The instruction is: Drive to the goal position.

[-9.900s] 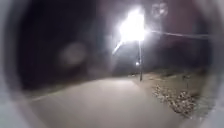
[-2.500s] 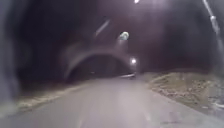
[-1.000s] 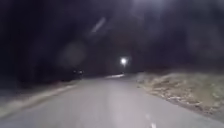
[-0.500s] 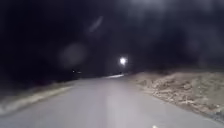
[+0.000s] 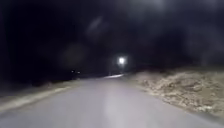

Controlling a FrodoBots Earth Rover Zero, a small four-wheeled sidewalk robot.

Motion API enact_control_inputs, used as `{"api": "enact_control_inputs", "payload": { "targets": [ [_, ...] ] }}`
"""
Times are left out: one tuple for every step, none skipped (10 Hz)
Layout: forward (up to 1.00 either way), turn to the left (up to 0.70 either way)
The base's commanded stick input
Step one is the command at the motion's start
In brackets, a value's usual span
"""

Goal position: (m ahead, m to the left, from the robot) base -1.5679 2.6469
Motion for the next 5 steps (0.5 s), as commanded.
{"api": "enact_control_inputs", "payload": {
  "targets": [
    [1.00,0.00],
    [1.00,0.00],
    [1.00,0.00],
    [1.00,0.00],
    [1.00,0.00]
  ]
}}
